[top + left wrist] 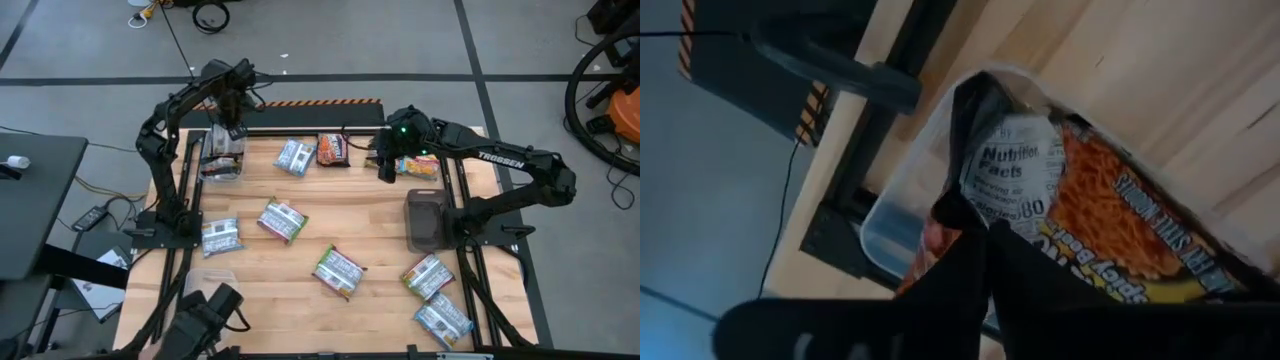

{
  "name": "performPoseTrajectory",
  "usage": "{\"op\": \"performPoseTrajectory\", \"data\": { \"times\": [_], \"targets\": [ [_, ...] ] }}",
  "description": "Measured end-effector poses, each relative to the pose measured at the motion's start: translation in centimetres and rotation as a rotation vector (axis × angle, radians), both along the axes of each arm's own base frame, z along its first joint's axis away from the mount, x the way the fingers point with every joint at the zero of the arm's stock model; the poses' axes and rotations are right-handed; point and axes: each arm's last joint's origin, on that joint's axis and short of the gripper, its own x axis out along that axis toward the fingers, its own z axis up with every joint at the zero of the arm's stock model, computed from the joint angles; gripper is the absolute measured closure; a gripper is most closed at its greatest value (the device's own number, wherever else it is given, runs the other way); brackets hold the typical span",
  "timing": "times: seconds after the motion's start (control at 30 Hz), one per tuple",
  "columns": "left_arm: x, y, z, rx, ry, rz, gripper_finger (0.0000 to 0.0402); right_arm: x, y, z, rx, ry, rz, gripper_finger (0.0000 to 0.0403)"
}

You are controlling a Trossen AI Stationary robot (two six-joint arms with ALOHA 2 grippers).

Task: Sort Maruchan noodles
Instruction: Put the black noodle pack into the top transparent bin

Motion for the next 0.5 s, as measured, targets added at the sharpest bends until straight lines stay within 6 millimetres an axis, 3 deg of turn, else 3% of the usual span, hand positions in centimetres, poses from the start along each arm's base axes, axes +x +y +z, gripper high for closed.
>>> {"op": "performPoseTrajectory", "data": {
  "times": [0.23, 0.37, 0.5],
  "targets": [
    [-0.9, -1.3, 1.2, -0.042, 0.031, 0.118, 0.0285, 0.3, 0.1, -1.4, 0.037, -0.029, -0.031, 0.0225],
    [-0.6, -3.6, 4.0, -0.055, -0.163, 0.203, 0.0249, 0.4, -0.1, -1.3, 0.047, -0.071, -0.057, 0.0224],
    [2.0, -6.4, 7.0, -0.003, -0.450, 0.156, 0.0248, 0.4, -0.3, -1.3, 0.083, -0.098, -0.099, 0.0224]
  ]
}}
